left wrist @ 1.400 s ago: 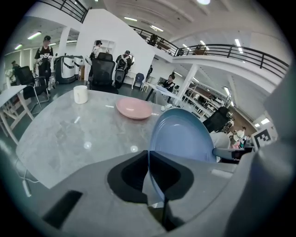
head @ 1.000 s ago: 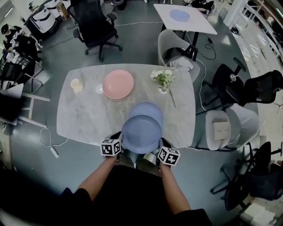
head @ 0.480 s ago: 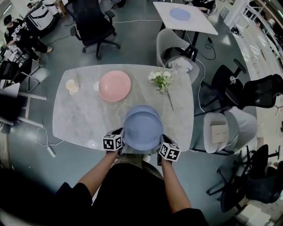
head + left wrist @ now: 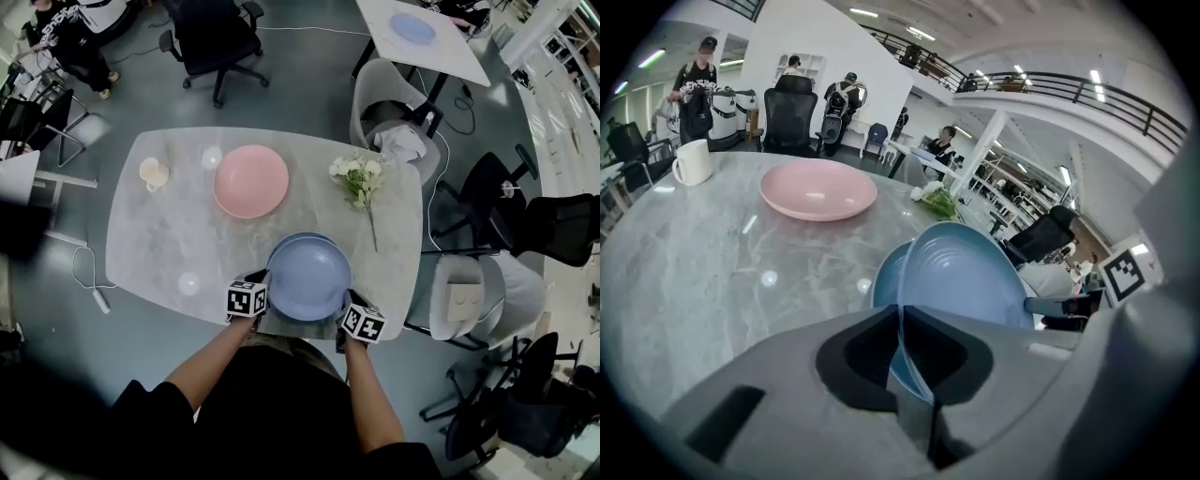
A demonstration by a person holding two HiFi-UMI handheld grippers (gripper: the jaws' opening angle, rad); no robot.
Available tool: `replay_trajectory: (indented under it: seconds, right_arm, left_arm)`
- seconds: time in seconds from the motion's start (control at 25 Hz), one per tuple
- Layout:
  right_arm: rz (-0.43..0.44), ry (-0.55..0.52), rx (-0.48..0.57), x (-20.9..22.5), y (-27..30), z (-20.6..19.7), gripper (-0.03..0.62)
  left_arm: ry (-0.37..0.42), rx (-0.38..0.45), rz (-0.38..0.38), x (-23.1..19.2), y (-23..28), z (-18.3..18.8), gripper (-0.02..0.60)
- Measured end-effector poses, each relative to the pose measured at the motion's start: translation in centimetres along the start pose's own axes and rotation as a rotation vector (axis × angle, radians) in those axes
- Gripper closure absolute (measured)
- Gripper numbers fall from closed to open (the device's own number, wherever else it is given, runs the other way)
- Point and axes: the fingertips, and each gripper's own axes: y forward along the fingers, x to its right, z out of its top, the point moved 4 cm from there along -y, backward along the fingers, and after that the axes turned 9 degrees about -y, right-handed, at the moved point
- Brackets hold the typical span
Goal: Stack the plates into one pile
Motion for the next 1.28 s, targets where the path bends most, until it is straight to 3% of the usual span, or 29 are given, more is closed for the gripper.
replay_trajectory:
  seconds: [0.2, 0.36, 0.76, 1.08, 1.28]
  right_arm:
    - [0.003, 0.005, -0.037, 0.5, 1.9, 0.7, 0.571]
    - [-0.007, -0.010, -0.090, 1.0, 3.1, 0.8, 0.570]
    - [-0.001, -0.091, -0.148, 0.7, 3.8, 1.1, 0.569]
    - [-0.016, -0.179, -0.164, 0.5, 3.7, 1.6, 0.568]
    - [-0.018, -0.166, -0.140, 0.8, 3.9, 1.9, 0.553]
  left_arm:
    - [-0.020, -0.027, -0.003, -1.1, 2.0, 0.6, 0.554]
    - [-0.030, -0.096, -0.033, -1.6, 3.3, 0.4, 0.554]
    - [0.057, -0.161, -0.033, -1.6, 3.6, -0.1, 0.540]
    - [0.081, -0.115, 0.011, -0.5, 3.1, -0.6, 0.376]
    - [0.034, -0.085, 0.024, -0.9, 3.0, -0.4, 0.373]
